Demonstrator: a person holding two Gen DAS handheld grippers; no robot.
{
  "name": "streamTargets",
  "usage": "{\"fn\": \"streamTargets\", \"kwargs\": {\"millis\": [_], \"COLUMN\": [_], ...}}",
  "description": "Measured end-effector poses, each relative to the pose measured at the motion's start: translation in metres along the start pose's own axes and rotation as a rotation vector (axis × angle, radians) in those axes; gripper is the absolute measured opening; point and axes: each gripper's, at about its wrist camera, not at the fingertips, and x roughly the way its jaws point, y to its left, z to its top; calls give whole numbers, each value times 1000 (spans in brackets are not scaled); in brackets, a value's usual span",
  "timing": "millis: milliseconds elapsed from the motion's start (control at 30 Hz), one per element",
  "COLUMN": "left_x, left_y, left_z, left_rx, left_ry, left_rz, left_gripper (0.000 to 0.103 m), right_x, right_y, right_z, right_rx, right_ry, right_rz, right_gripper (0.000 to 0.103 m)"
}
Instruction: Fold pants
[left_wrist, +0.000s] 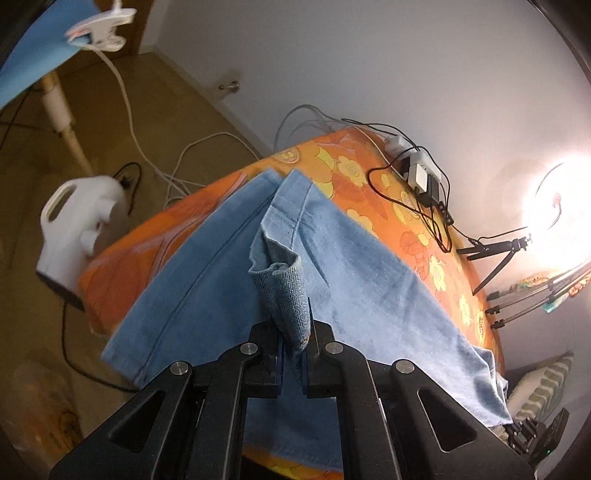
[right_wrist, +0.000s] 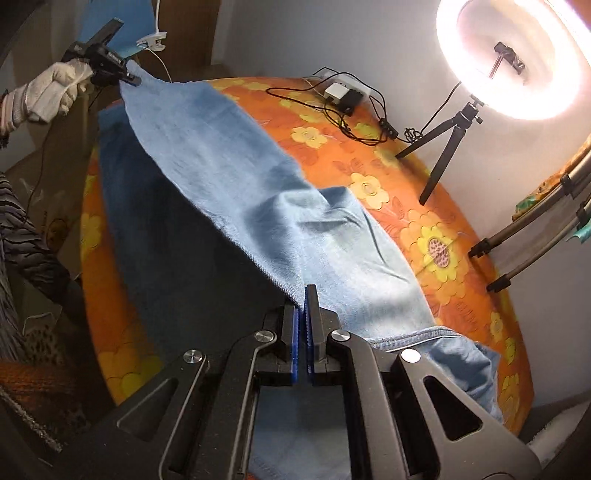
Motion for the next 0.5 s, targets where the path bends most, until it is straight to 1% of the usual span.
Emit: {"fn": "streamTargets", "kwargs": {"millis": [100,167,300,400,433,500], "left_x": [-4,-8,-10,-5,-4,0], "left_y": [4,10,18,33,37,40], "left_z": [-12,-19,-38,-47,-49,-52], "left_rx": [-22,-43,-19,-80,-103,-117], "left_ry": [-16,-26,-34,-23,-24,-26], "left_rz": [-8,-12,60,61,56,55], "left_gripper": [5,5,5,5,5,5], "right_x": [-6,-6,11,26,29,29], "right_y": [8,18,35,49,51,49], "right_z": [-6,-12,-24,-29,-28,-22], "right_rx": [-7,-36,-85,-133,-136,-128], "right_ry": [12,38,115,182,205,225], "right_rz": [16,24,65,83,98,134], "right_gripper": [3,3,3,4,5,13]}}
